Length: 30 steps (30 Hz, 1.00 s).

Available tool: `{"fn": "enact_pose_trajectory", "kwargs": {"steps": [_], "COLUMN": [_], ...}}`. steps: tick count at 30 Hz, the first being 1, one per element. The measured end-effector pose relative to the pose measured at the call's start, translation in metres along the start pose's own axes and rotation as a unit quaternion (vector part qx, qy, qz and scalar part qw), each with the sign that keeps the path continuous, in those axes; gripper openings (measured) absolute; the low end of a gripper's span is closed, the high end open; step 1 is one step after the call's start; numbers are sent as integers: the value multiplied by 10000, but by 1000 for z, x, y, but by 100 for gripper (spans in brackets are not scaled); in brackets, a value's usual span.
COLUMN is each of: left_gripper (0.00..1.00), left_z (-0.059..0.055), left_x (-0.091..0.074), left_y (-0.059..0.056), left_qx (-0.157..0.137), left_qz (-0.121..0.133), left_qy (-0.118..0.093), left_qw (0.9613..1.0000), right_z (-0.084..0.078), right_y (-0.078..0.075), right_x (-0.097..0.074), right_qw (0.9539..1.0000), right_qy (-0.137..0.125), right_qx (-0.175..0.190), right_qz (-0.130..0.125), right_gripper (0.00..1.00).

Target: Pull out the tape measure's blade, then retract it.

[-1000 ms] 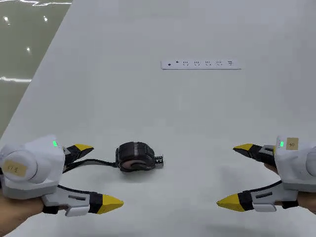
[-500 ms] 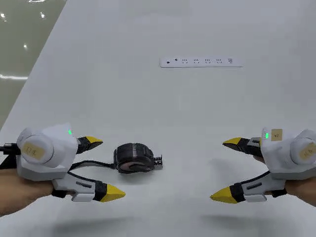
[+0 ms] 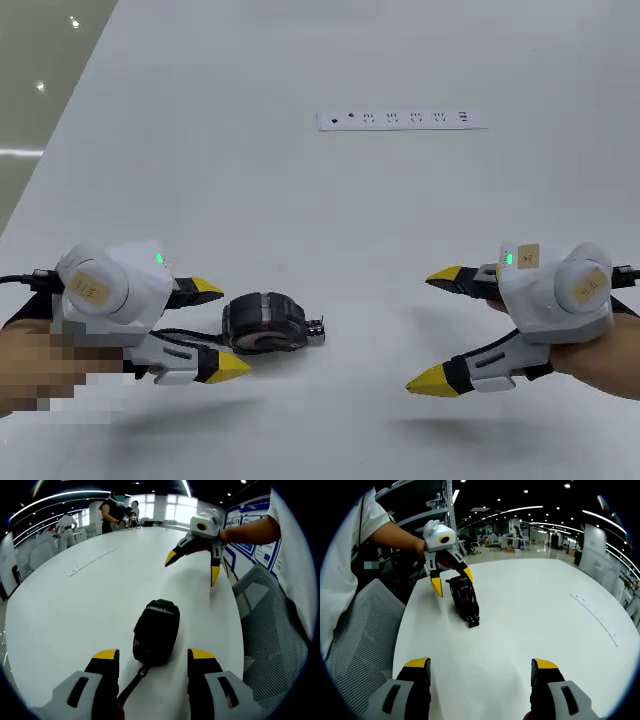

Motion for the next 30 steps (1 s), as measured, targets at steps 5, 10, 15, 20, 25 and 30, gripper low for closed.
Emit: {"fn": "enact_pose_trajectory", "kwargs": {"steps": [5, 10, 15, 20, 25, 30], "left_gripper": [45, 38, 34, 30, 28, 27], "left_z": [0, 1, 2, 4, 5, 7], "left_x": [6, 10, 14, 15, 17, 18], "left_y": [2, 1, 2, 3, 3, 3], "left_qx": [106, 152, 237, 213, 362, 636], "left_qz": [-53, -126, -105, -176, -211, -200], "left_qy": [56, 59, 60, 21, 40, 175], "left_qw": [9999, 9998, 9996, 9996, 9991, 9976], "right_z": [1, 0, 0, 1, 2, 5], "right_y": [0, 0, -1, 0, 1, 1], "right_x": [4, 7, 8, 11, 15, 20], "right_qw": [10000, 10000, 10000, 9999, 9999, 9997], "right_qy": [1, 22, -1, -23, -51, -101], "right_qx": [-12, 2, -1, 17, -44, -115], "right_qz": [41, 81, 95, 127, 155, 181], "right_gripper": [83, 82, 82, 81, 78, 75]}}
Point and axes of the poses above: the centre of the closed fingertips' face, and the gripper's own axes: x roughly forward along the fingers, y roughly to its left, z roughly out of its top, the point moved 10 cm from there along -x, roughly backward along the fingers, and after that the axes turned 2 degrees about y, right-handed, at the moved point
